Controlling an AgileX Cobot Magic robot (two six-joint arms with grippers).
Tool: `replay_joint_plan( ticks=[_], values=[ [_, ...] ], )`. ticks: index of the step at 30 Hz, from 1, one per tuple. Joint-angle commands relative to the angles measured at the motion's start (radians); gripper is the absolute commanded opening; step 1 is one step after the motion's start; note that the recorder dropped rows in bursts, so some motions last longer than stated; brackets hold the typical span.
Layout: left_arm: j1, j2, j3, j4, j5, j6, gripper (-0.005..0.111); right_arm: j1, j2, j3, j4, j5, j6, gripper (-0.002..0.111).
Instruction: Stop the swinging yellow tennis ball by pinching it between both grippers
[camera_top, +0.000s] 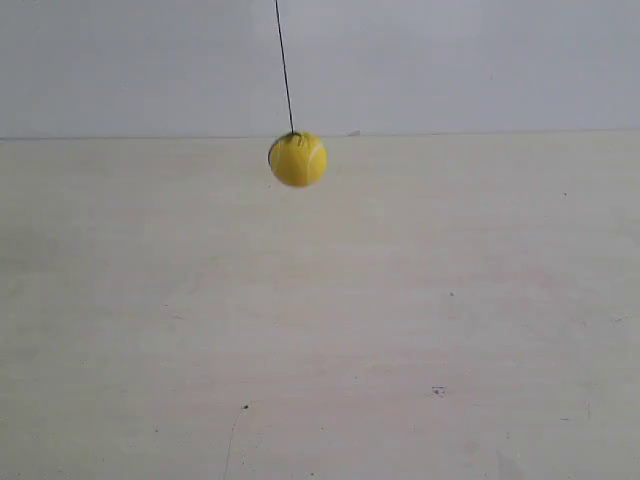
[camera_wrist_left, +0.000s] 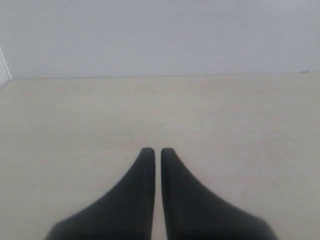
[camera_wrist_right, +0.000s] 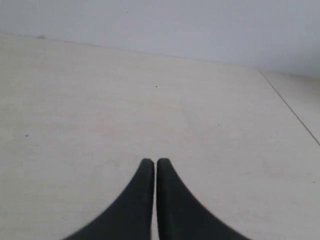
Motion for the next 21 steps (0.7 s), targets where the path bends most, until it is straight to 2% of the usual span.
replay_joint_plan(
  ticks=[1,5,10,15,21],
  values=[
    [0.005,-0.002,0.003,0.002,-0.023,-0.005,0.005,-0.001,-0.004,0.0,-0.01,-0.004,-0.013,0.0],
    [0.005,-0.002,0.003,0.002,-0.054,-0.007,0.005,-0.001,-0.004,0.0,-0.01,-0.031,-0.036,0.0],
    [0.005,-0.002,0.003,-0.074,-0.13,-0.033,0.005,-0.001,-0.004,0.0,0.012,-0.172,-0.013,0.0],
    [0.005,-0.002,0.003,-0.121,-0.172,-0.074,0.005,-0.001,-0.004,0.0,0.095,-0.294,0.152,0.0],
    [0.005,-0.002,0.003,-0.12,-0.28,-0.074,0.005,-0.001,-0.004,0.0,0.119,-0.306,0.266,0.0]
  ],
)
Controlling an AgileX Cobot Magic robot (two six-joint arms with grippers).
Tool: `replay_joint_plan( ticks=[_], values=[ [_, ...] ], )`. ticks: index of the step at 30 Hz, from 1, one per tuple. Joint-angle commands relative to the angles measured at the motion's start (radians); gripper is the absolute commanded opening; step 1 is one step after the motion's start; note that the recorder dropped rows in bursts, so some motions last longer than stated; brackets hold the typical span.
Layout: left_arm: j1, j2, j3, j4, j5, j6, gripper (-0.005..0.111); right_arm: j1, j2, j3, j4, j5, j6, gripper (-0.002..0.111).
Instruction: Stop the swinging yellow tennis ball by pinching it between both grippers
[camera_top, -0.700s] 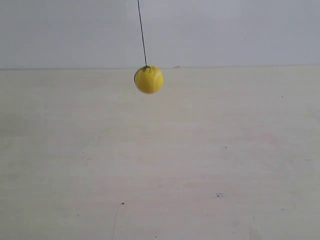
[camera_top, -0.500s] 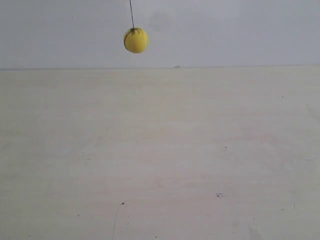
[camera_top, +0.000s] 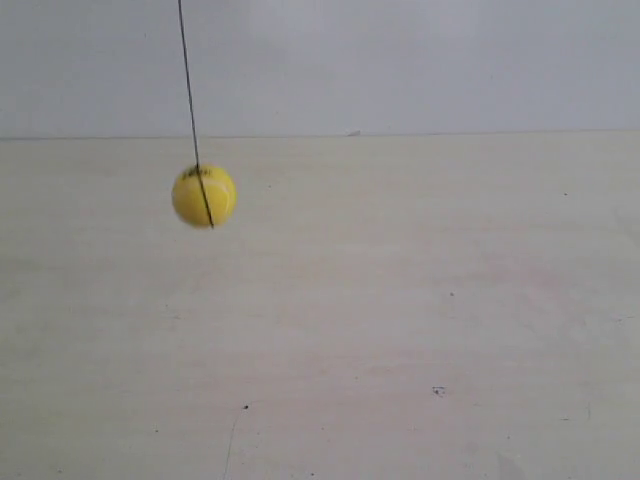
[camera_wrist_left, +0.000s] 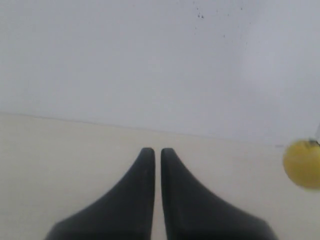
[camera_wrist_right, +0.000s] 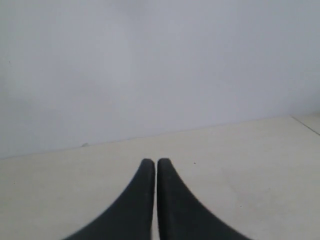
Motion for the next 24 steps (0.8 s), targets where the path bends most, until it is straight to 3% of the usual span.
replay_joint_plan(
  ticks=[1,7,14,20,24],
  values=[
    [0.005,-0.002,0.003,-0.015,-0.095,-0.011,0.005,-0.001,-0.004,0.0,0.013,-0.02,0.053,0.0],
    [0.005,-0.002,0.003,-0.015,-0.159,-0.069,0.005,-0.001,-0.004,0.0,0.015,-0.146,0.13,0.0],
    [0.005,-0.002,0.003,-0.015,-0.146,-0.178,0.005,-0.001,-0.004,0.0,0.015,-0.174,0.236,0.0],
    [0.005,-0.002,0.003,-0.015,-0.155,-0.447,0.005,-0.001,-0.004,0.0,0.013,-0.23,0.236,0.0],
    [0.005,-0.002,0.003,-0.006,-0.259,-0.55,0.005,-0.001,-0.004,0.0,-0.033,-0.326,0.236,0.0]
  ],
)
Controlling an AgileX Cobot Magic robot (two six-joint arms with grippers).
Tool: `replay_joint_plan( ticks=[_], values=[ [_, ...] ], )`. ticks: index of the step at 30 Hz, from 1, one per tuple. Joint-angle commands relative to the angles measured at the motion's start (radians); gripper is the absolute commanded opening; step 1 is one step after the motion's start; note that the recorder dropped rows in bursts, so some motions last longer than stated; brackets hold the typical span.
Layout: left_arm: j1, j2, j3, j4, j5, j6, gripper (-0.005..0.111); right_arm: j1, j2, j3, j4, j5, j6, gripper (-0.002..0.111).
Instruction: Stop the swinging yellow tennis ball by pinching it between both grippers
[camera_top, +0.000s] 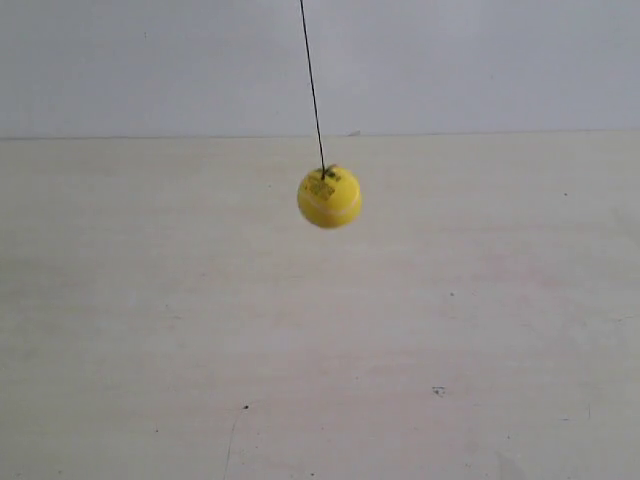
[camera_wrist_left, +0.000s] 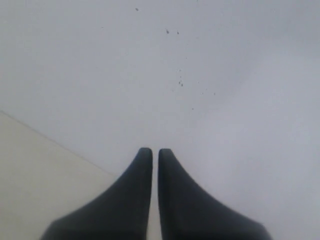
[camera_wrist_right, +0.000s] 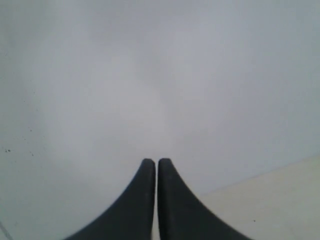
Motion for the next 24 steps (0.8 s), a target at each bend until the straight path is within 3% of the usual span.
replay_joint_plan(
  ticks=[1,4,8,10,14,17,20,24],
  values=[
    [0.005,-0.002,0.003,0.012,-0.139,-0.128,0.005,-0.001,-0.004,0.0,-0.054,-0.128,0.002,0.0],
    [0.005,-0.002,-0.033,0.152,-0.28,-0.141,0.005,-0.001,-0.004,0.0,-0.097,-0.169,0.033,0.0],
    [0.005,-0.002,-0.143,0.501,-0.446,-0.199,0.005,-0.001,0.058,-0.075,-0.181,-0.193,0.085,0.0],
    [0.005,0.041,-0.225,0.616,-0.436,-0.252,0.005,-0.001,0.131,-0.119,-0.204,-0.214,0.106,0.0],
    [0.005,0.201,-0.358,0.688,-0.345,-0.254,0.005,-0.001,0.316,-0.225,-0.286,-0.251,0.132,0.0],
    [0.005,0.356,-0.422,0.83,-0.291,-0.336,0.005,-0.001,0.481,-0.295,-0.45,-0.257,0.202,0.0],
    [0.005,0.512,-0.443,1.042,-0.342,-0.466,0.005,-0.001,0.654,-0.315,-0.618,-0.309,0.266,0.0],
    [0.005,0.719,-0.443,1.159,-0.487,-0.486,0.005,-0.001,0.874,-0.313,-0.773,-0.39,0.285,0.0]
  ],
)
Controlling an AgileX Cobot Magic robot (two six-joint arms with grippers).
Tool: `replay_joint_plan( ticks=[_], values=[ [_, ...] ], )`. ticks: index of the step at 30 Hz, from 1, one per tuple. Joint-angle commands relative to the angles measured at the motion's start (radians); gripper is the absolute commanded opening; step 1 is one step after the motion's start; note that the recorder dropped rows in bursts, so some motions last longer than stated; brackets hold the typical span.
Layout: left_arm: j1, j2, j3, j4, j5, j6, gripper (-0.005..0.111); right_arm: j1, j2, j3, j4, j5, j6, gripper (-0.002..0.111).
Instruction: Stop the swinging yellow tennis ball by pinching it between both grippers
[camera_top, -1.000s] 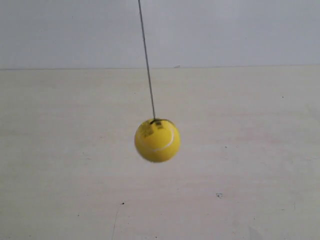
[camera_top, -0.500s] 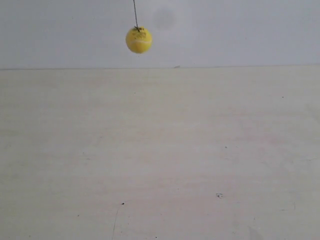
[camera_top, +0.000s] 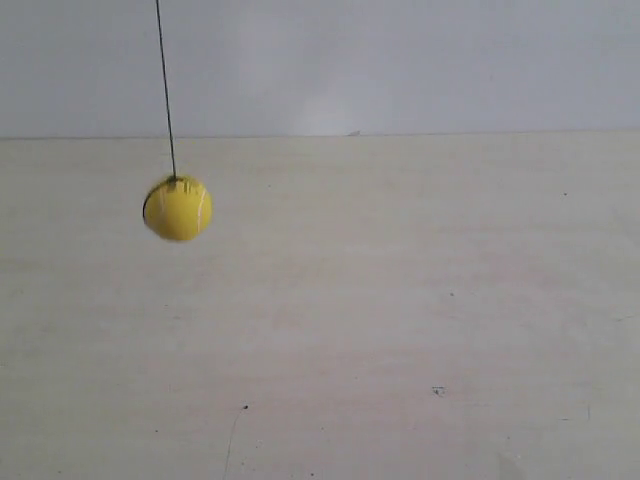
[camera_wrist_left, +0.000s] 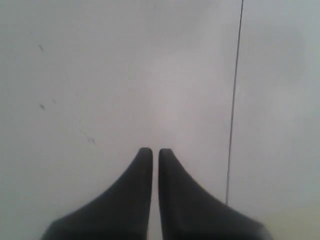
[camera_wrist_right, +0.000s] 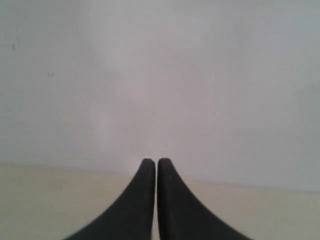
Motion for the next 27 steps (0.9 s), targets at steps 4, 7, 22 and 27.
replay_joint_plan(
  ticks=[4,7,22,27],
  values=[
    [0.005,0.385,-0.015,0.229,-0.213,-0.049,0.005,-0.001,0.401,-0.007,-0.232,-0.26,-0.022,0.0],
    [0.005,0.521,-0.024,0.31,-0.333,-0.049,0.005,-0.001,0.56,-0.022,-0.29,-0.437,-0.076,0.0],
    [-0.042,1.031,-0.178,0.466,-0.701,0.035,0.005,0.001,0.939,-0.233,-0.505,-0.719,-0.065,0.0],
    [-0.09,1.077,-0.231,0.481,-0.679,0.046,0.005,0.001,0.942,-0.233,-0.509,-0.719,-0.086,0.0]
  ],
)
